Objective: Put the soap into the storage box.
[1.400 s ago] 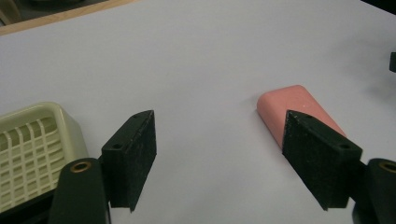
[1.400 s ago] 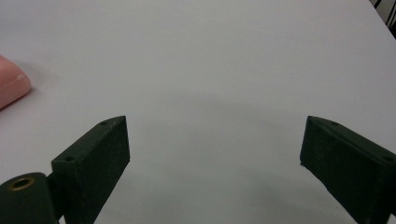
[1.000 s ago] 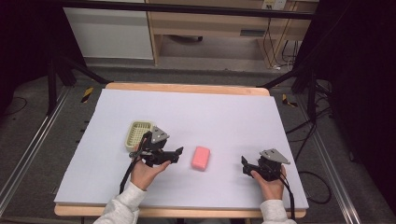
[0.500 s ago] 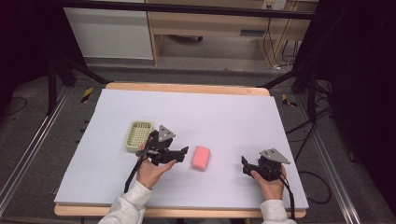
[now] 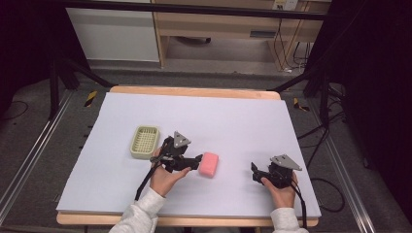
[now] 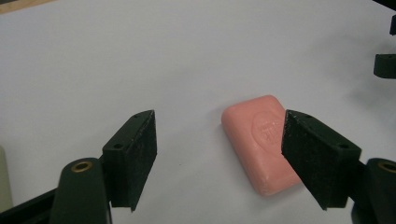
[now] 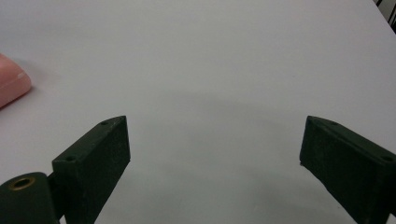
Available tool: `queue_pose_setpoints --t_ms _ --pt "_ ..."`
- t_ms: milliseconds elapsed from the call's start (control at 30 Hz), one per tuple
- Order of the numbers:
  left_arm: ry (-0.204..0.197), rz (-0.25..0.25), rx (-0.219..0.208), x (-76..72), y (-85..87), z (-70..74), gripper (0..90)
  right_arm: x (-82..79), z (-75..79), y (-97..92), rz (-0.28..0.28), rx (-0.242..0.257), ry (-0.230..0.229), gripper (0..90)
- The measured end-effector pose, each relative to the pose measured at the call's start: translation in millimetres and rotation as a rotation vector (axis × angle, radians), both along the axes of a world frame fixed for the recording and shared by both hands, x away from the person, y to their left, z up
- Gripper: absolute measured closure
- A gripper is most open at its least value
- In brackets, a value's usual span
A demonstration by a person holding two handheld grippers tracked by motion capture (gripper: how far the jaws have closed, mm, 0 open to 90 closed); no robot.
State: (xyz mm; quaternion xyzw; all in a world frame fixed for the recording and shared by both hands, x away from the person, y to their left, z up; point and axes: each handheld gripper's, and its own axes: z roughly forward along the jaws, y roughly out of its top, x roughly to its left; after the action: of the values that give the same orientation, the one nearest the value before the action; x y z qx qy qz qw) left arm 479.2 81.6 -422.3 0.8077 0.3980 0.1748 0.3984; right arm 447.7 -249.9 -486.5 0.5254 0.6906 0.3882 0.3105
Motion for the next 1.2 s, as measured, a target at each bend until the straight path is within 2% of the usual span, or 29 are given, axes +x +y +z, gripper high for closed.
queue_pose_setpoints --t_ms 600,767,1200 --pt "0.028 -0.022 0.027 4.4 -21.6 -9.2 25.8 0.0 -0.1 0.1 0.004 -0.002 0.000 9.2" --pt "0.034 -0.020 0.023 5.3 -25.3 -11.4 24.9 -0.1 -0.1 0.2 0.002 -0.003 -0.001 9.2" --pt "0.059 -0.027 0.068 10.3 -39.3 -19.3 22.3 0.1 -0.1 -0.1 0.004 0.000 0.002 9.2"
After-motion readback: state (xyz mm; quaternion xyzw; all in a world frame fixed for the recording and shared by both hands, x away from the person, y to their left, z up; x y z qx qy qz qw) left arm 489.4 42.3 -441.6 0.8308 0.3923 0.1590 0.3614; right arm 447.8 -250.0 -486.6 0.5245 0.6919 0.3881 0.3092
